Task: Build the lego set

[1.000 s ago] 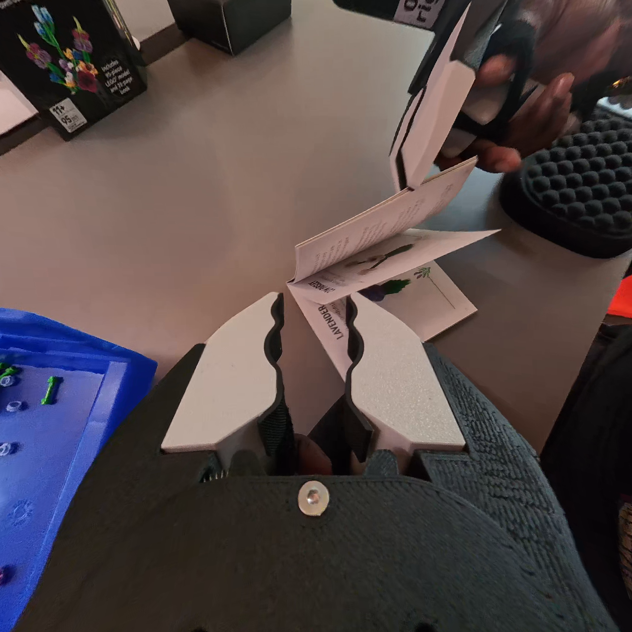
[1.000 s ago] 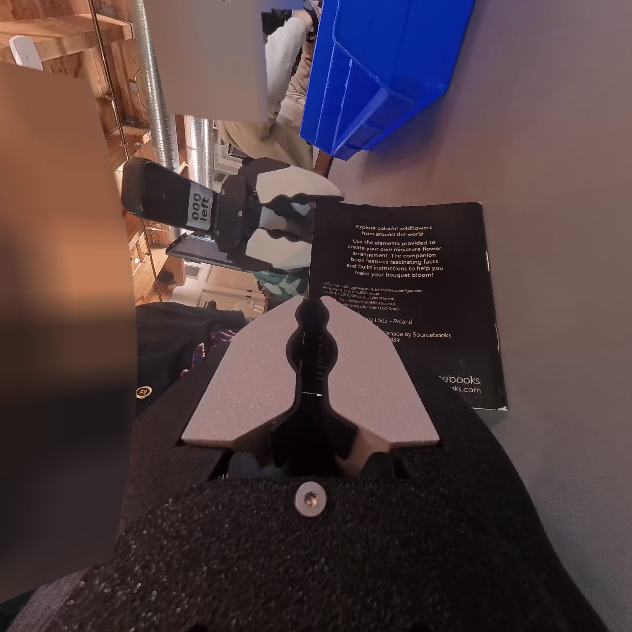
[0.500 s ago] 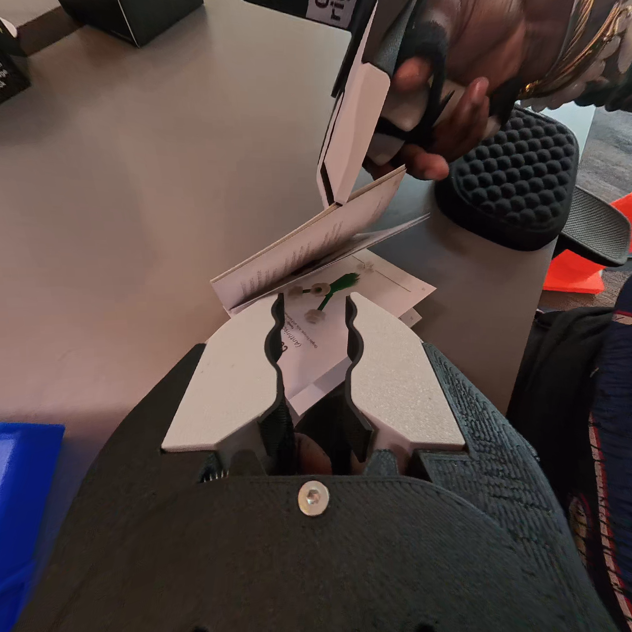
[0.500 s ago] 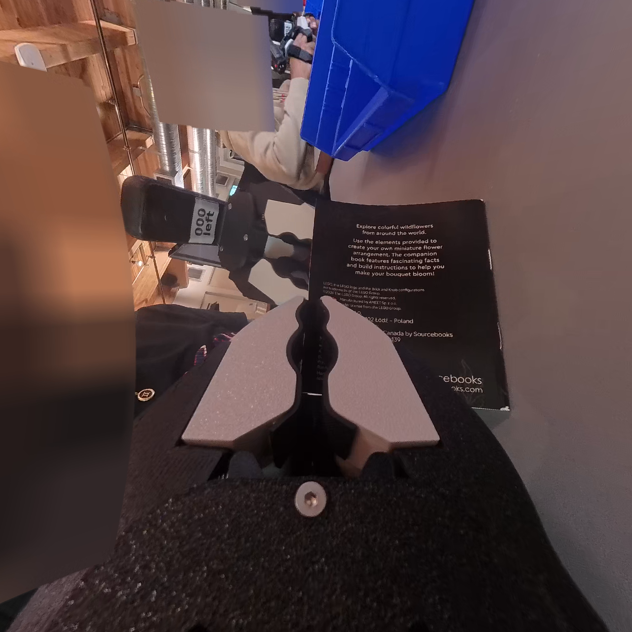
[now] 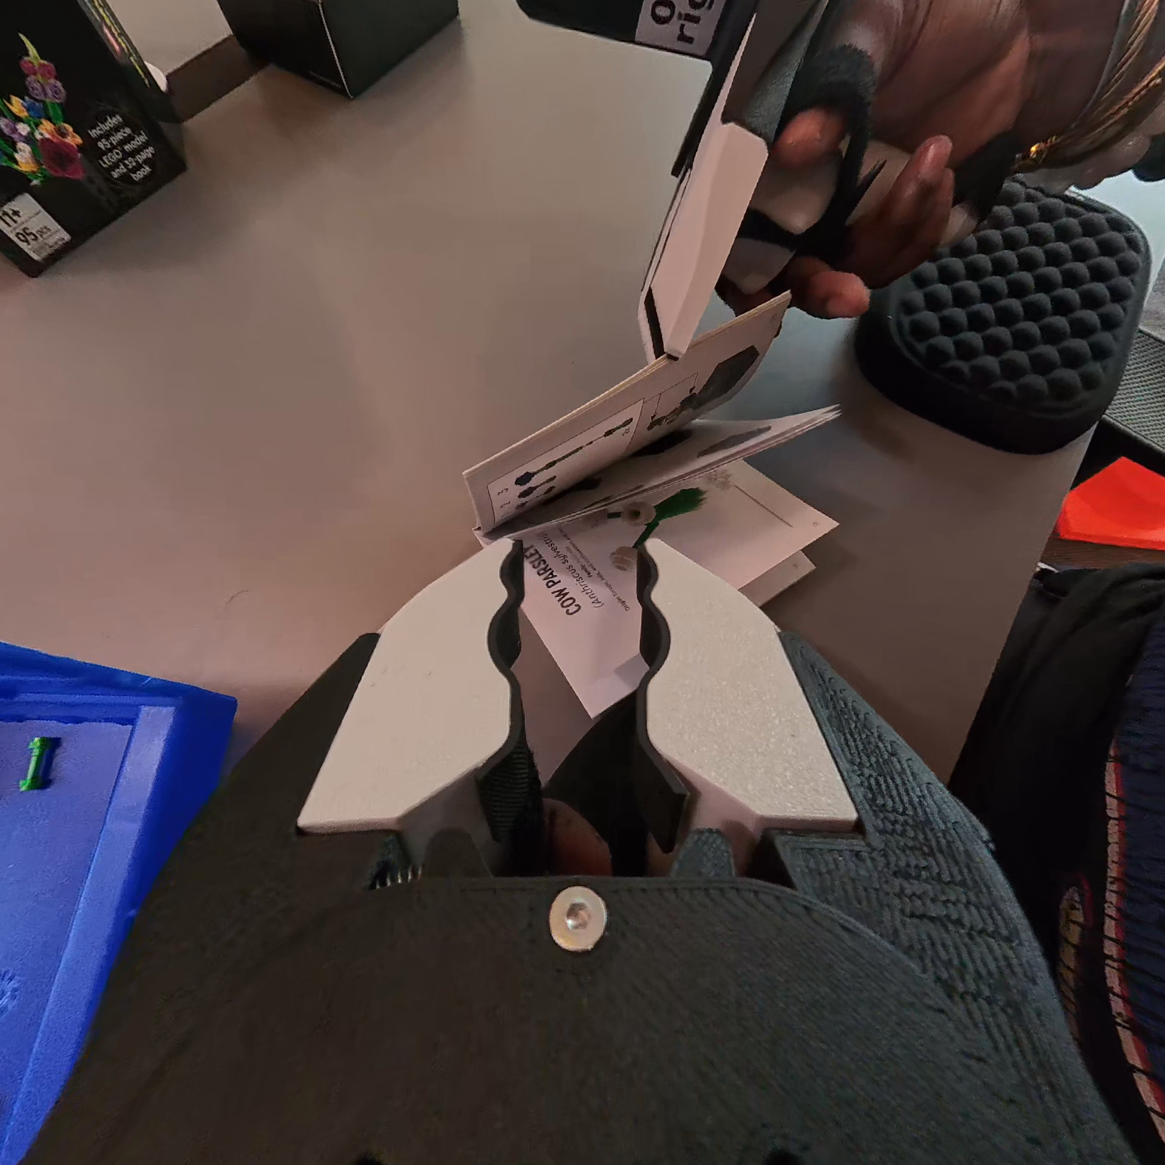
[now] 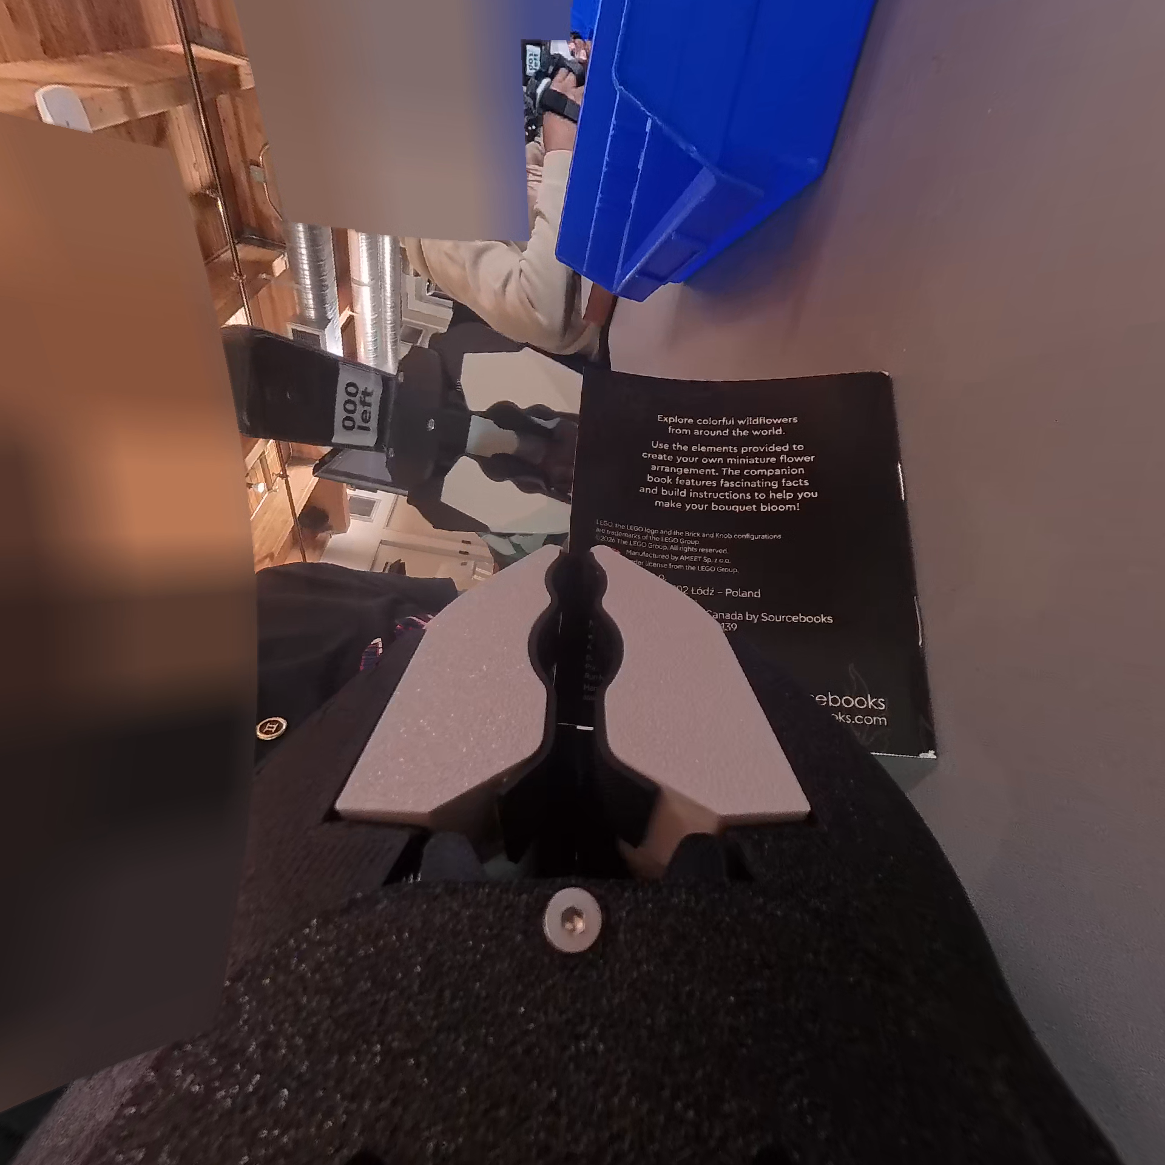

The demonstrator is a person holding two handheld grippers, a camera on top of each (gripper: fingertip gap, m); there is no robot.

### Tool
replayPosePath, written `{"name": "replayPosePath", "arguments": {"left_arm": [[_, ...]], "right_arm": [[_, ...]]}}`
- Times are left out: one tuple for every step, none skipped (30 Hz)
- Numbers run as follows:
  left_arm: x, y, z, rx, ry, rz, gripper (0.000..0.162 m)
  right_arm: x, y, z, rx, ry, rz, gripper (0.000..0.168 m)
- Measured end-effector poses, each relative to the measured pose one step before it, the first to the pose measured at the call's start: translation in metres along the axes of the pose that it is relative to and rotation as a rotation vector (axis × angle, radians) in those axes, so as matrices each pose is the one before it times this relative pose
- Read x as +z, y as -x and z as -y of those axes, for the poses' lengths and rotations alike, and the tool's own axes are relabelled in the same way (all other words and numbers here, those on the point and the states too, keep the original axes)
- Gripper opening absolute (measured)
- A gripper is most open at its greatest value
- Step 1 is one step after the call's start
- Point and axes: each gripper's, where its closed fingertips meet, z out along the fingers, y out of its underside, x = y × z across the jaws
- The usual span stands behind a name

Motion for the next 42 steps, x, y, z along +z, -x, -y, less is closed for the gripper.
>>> {"name": "replayPosePath", "arguments": {"left_arm": [[-0.00119, 0.00152, 0.00237, 0.0044, -0.0102, 0.0168, 0.034], [-0.00138, 0.00165, 0.00413, 0.0069, -0.0198, 0.0196, 0.034], [-0.00179, 0.00121, 0.00623, 0.008, -0.0318, 0.0177, 0.033], [-0.00183, 0.00092, 0.00852, 0.003, -0.0476, 0.0163, 0.03], [-0.00114, 0.00048, 0.00978, -0.0085, -0.0579, 0.01, 0.024], [0.00115, -0.00153, 0.00722, -0.0165, -0.0425, -0.0092, 0.015], [0.00454, -0.00375, -0.00126, -0.0108, 0.0095, -0.0281, 0.011], [0.00764, -0.00221, -0.0107, 0.0004, 0.0674, -0.023, 0.008], [0.00979, 0.00022, -0.01509, 0.0071, 0.0915, -0.0102, 0.007], [0.01114, -0.00012, -0.01308, 0.0039, 0.0739, -0.0144, 0.007], [0.01181, -0.00008, -0.0082, -0.0099, 0.0419, -0.018, 0.007], [0.0117, 0.00333, -0.0049, -0.0237, 0.025, 0.0015, 0.008], [0.01097, 0.00558, -0.00414, -0.0206, 0.0253, 0.0206, 0.01], [0.00977, 0.00421, -0.00294, -0.0072, 0.0238, 0.0163, 0.014], [0.0076, 0.00127, -0.0005, -0.0065, 0.0169, 0.0011, 0.014], [0.00452, -0.00052, 0.00131, -0.0077, 0.0141, -0.007, 0.014], [0.00159, -0.00055, 0.00242, 0.0022, 0.0063, -0.0022, 0.014], [0.00005, 0.00023, 0.00262, 0.0091, -0.0005, 0.0041, 0.014], [-0.00048, 0.00002, 0.00185, 0.0073, 0.0001, 0.0005, 0.014], [-0.0004, -0.00078, 0.0012, 0.0031, 0.0005, -0.0075, 0.015], [-0.0002, -0.00065, 0.00103, -0.0005, 0.0001, -0.0086, 0.014], [0.00014, 0.00012, 0.001, -0.0006, -0.0002, -0.0039, 0.015], [0.00008, 0.00028, 0.00099, 0.0016, 0.0014, -0.0019, 0.015], [0.0, 0.00037, 0.00114, 0.0034, 0.0023, -0.0002, 0.015], [-0.00025, 0.00051, 0.00172, 0.0049, -0.0005, 0.0022, 0.016], [-0.00047, 0.00047, 0.00224, 0.0045, -0.0038, 0.002, 0.016], [-0.00044, 0.0001, 0.00286, 0.003, -0.0064, -0.0003, 0.016], [-0.00029, -0.00013, 0.00325, 0.0017, -0.0078, -0.0018, 0.017], [0.00007, -0.00019, 0.0033, 0.0013, -0.0071, -0.0015, 0.017], [0.00021, -0.00062, 0.0035, 0.0027, -0.006, -0.0018, 0.017], [0.00057, -0.00098, 0.00364, 0.0052, -0.0049, -0.0024, 0.017], [0.00062, -0.0015, 0.00385, 0.0077, -0.0035, -0.0024, 0.017], [0.0006, -0.0022, 0.00405, 0.0108, -0.003, -0.0035, 0.017], [0.00072, -0.00275, 0.00422, 0.0135, -0.0042, -0.0054, 0.017], [0.00055, -0.003, 0.0044, 0.0139, -0.0057, -0.0063, 0.017], [0.0008, -0.00304, 0.00413, 0.0122, -0.0063, -0.0073, 0.017], [0.00133, -0.00231, 0.0032, 0.0084, -0.0054, -0.0061, 0.017], [0.00206, -0.00102, 0.00143, 0.0042, -0.0012, -0.0012, 0.017], [0.00381, 0.00002, -0.00078, -0.0011, 0.0067, 0.0039, 0.017], [0.00612, 0.00058, -0.0039, -0.0063, 0.0217, 0.0083, 0.017], [0.00822, -0.0003, -0.00703, -0.0027, 0.0425, 0.008, 0.017], [0.00896, -0.0025, -0.00814, 0.0112, 0.0527, 0.0021, 0.018]], "right_arm": [[-0.00006, 0.00013, 0.00021, -0.0009, -0.0006, -0.0006, 0.005], [-0.00018, 0.00021, 0.00026, -0.0011, -0.0009, -0.0005, 0.005], [-0.00041, -0.00002, 0.00042, -0.0005, -0.0017, -0.0007, 0.005], [-0.00032, 0.0001, 0.00058, -0.0003, -0.0022, -0.0006, 0.005], [-0.00034, 0.00005, 0.00034, -0.001, -0.0008, -0.0007, 0.005], [-0.00037, 0.00018, 0.00052, -0.0007, -0.0015, -0.0005, 0.005], [-0.00035, 0.00013, 0.00068, 0.0007, -0.0027, 0.0001, 0.005], [-0.00053, 0.00015, 0.00084, -0.0003, -0.0026, -0.0004, 0.005], [-0.00077, 0.00008, 0.00137, -0.0009, -0.0056, -0.0016, 0.005], [-0.00125, 0.00004, 0.00206, -0.001, -0.0092, -0.0018, 0.005], [-0.00172, -0.00008, 0.0023, -0.0007, -0.0104, -0.0015, 0.005], [-0.00217, -0.00027, 0.00269, -0.0001, -0.0119, -0.001, 0.004], [-0.00265, -0.00037, 0.00294, 0.0013, -0.0138, -0.0006, 0.004], [-0.00264, -0.00065, 0.00268, -0.0037, -0.013, -0.0045, 0.004], [-0.00208, -0.00041, 0.00113, -0.0095, -0.0051, -0.0068, 0.005], [-0.00177, 0.00025, 0.00035, -0.0085, -0.0007, -0.0054, 0.005], [-0.0021, -0.00019, 0.00127, -0.017, -0.0063, -0.0104, 0.005], [-0.00264, -0.00042, 0.0015, -0.0338, -0.007, -0.0194, 0.006], [-0.00281, 0.0014, 0.00009, -0.0463, 0.005, -0.0158, 0.009], [-0.00303, 0.00363, 0.00004, -0.0538, 0.0103, -0.0098, 0.024], [-0.00329, 0.00371, 0.00066, -0.0662, 0.0075, -0.0223, 0.041], [-0.00413, -0.00013, 0.00119, -0.0824, 0.0032, -0.0637, 0.052], [-0.00465, 0.00058, 0.00268, -0.1184, -0.0094, -0.0764, 0.053], [-0.00438, 0.00325, 0.00278, -0.1326, -0.0166, -0.073, 0.054], [-0.00346, 0.00319, -0.00011, -0.1212, 0.0014, -0.0767, 0.058], [-0.00151, 0.00159, -0.00499, -0.1181, 0.0344, -0.0853, 0.072], [0.00038, -0.00164, -0.00956, -0.1158, 0.0634, -0.1048, 0.091], [0.00262, -0.0022, -0.01217, -0.1091, 0.077, -0.1073, 0.114], [0.00494, 0.00041, -0.01247, -0.0927, 0.0756, -0.0871, 0.123], [0.00682, 0.00387, -0.00827, -0.0576, 0.0453, -0.0653, 0.124], [0.0076, 0.00914, -0.0023, -0.0188, 0.0013, -0.0278, 0.119], [0.00708, 0.00726, -0.00003, 0.012, -0.0169, -0.023, 0.106], [0.00566, 0.00289, 0.00129, 0.0179, -0.0287, -0.0328, 0.094], [0.0038, 0.00044, 0.0012, 0.0129, -0.0269, -0.0324, 0.082], [0.00191, -0.00453, -0.00022, 0.017, -0.0115, -0.0536, 0.062], [-0.00023, -0.00801, -0.00103, 0.0184, -0.0055, -0.0641, 0.034], [-0.00192, -0.0089, -0.00044, 0.0352, -0.0141, -0.054, 0.015], [-0.00289, -0.00838, -0.00101, 0.0625, -0.0102, -0.0298, 0.005], [-0.00312, -0.00644, -0.00182, 0.0791, -0.0032, 0.0006, 0.004], [-0.00302, -0.00666, -0.00303, 0.0872, 0.0068, 0.0109, 0.003], [-0.00334, -0.00691, -0.00184, 0.0883, -0.0005, 0.0143, 0.003], [-0.00356, -0.00733, -0.00072, 0.0861, -0.0036, 0.0133, 0.003]]}}
